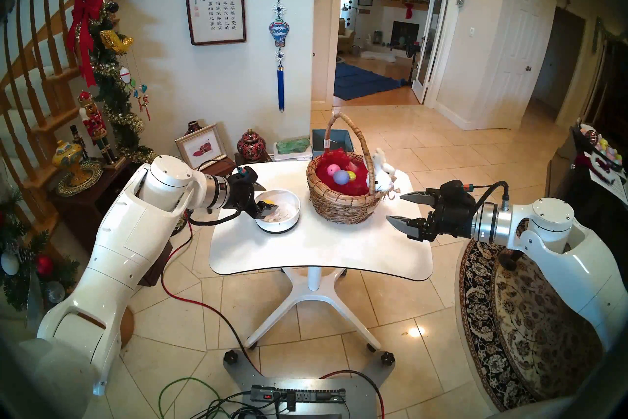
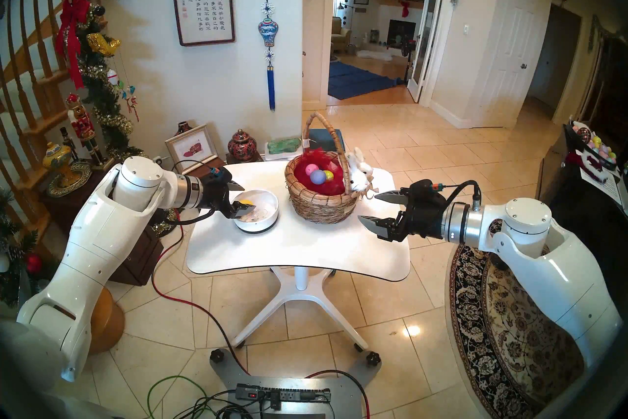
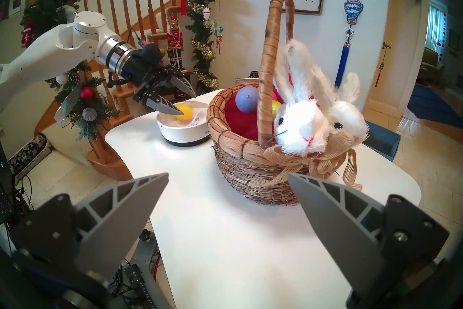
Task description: Put easter egg into basket
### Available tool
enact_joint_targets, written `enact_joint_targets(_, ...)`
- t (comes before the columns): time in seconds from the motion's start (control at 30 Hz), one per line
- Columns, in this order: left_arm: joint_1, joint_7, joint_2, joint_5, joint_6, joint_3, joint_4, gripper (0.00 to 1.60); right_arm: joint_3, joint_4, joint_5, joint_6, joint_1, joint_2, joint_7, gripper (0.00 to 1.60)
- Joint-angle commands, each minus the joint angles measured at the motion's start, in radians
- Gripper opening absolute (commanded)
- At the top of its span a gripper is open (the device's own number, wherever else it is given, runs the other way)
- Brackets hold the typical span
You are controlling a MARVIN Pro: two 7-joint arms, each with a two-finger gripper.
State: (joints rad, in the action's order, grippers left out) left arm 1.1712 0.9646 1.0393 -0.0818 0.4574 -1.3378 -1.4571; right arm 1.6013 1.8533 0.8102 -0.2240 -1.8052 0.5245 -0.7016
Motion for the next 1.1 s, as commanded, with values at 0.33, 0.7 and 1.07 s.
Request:
enact_joint_targets(0.33, -0.047, 0.040, -0.044, -0.058, -0.066, 0.057, 0.007, 1.48, 0.009, 0.002, 0.002, 0.002, 0.002, -0.002, 0.001, 1.60)
enact_joint_targets(0.7, -0.057, 0.061, -0.040, -0.059, -0.040, 0.067, 0.004, 1.38, 0.009, 0.002, 0.002, 0.002, 0.001, -0.002, 0.001, 1.60)
enact_joint_targets(1.07, -0.060, 0.063, -0.030, -0.072, -0.023, 0.076, 0.002, 1.04, 0.009, 0.002, 0.002, 0.002, 0.002, -0.002, 0.001, 1.60)
